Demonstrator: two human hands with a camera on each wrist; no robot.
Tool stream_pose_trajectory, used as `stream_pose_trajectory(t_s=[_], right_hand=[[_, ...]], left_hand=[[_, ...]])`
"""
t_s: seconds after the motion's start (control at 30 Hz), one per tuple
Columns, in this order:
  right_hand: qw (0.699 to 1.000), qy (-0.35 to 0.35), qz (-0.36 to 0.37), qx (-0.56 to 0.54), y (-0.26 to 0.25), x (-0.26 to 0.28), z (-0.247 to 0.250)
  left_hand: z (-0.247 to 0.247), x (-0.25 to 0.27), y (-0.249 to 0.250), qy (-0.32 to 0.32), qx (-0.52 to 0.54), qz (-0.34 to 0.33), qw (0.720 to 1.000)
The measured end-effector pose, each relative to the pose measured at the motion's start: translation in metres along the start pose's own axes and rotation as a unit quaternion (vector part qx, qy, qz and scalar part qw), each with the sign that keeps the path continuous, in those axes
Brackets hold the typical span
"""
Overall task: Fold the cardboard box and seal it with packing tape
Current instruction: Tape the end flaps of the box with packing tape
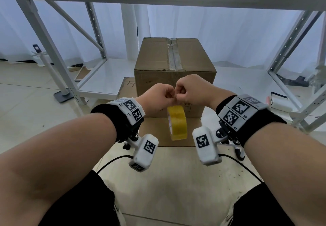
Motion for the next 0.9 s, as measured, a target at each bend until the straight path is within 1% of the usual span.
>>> stream_pose_trajectory(t_s=[0.07,0.13,0.17,0.2,0.23,0.3,0.33,0.37,0.43,0.5,0.57,0.6,0.67,0.73,0.77,0.83,0.9], right_hand=[[0.997,0.052,0.0,-0.059,0.003,0.003,0.009],[0.98,0.119,-0.023,-0.16,0.015,0.008,0.02],[0.969,0.134,-0.041,-0.205,0.022,0.012,0.023],[0.962,0.118,-0.063,-0.24,0.028,0.014,0.021],[0.959,0.072,-0.09,-0.258,0.033,0.015,0.012],[0.951,-0.042,-0.138,-0.275,0.041,0.018,-0.016],[0.946,-0.079,-0.15,-0.275,0.044,0.019,-0.027],[0.943,-0.098,-0.151,-0.279,0.045,0.018,-0.035],[0.937,-0.1,-0.135,-0.305,0.043,0.015,-0.041],[0.938,-0.087,-0.111,-0.317,0.038,0.01,-0.042],[0.955,-0.053,-0.078,-0.282,0.031,0.006,-0.038],[0.961,-0.019,-0.058,-0.268,0.026,0.005,-0.035],[0.961,0.064,-0.021,-0.269,0.015,0.005,-0.02],[0.958,0.132,0.011,-0.256,0.002,0.008,-0.003],[0.961,0.152,0.021,-0.231,-0.006,0.008,0.006],[0.972,0.165,0.019,-0.168,-0.02,0.009,0.019],[0.984,0.145,0.002,-0.102,-0.032,0.004,0.026]], left_hand=[[0.008,0.0,0.001,0.033,-0.007,0.015,0.999],[0.016,0.0,0.001,0.061,-0.025,0.028,0.997],[0.02,0.001,0.002,0.072,-0.041,0.03,0.996],[0.022,0.001,0.004,0.081,-0.059,0.03,0.995],[0.024,0.002,0.007,0.088,-0.074,0.026,0.993],[0.028,0.004,0.015,0.102,-0.088,0.013,0.991],[0.03,0.005,0.02,0.11,-0.088,0.006,0.99],[0.034,0.005,0.023,0.118,-0.087,0.0,0.989],[0.04,0.007,0.029,0.127,-0.081,-0.008,0.989],[0.047,0.009,0.034,0.14,-0.078,-0.016,0.987],[0.057,0.014,0.036,0.164,-0.066,-0.021,0.984],[0.063,0.017,0.035,0.178,-0.055,-0.018,0.982],[0.08,0.022,0.026,0.212,-0.017,0.0,0.977],[0.097,0.028,0.011,0.241,0.051,0.028,0.969],[0.104,0.032,0.003,0.248,0.09,0.043,0.964],[0.111,0.037,-0.012,0.246,0.17,0.072,0.952],[0.109,0.041,-0.026,0.234,0.222,0.107,0.941]])
Point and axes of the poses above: each hand's wrist, its own x-axis away from the middle knuckle, its own z-axis out of the back of the hand, y = z × x, the point moved 7 cm from there along -x, towards the middle knuckle, and after that the axes turned 10 degrees about -y, right-handed, at the moved point
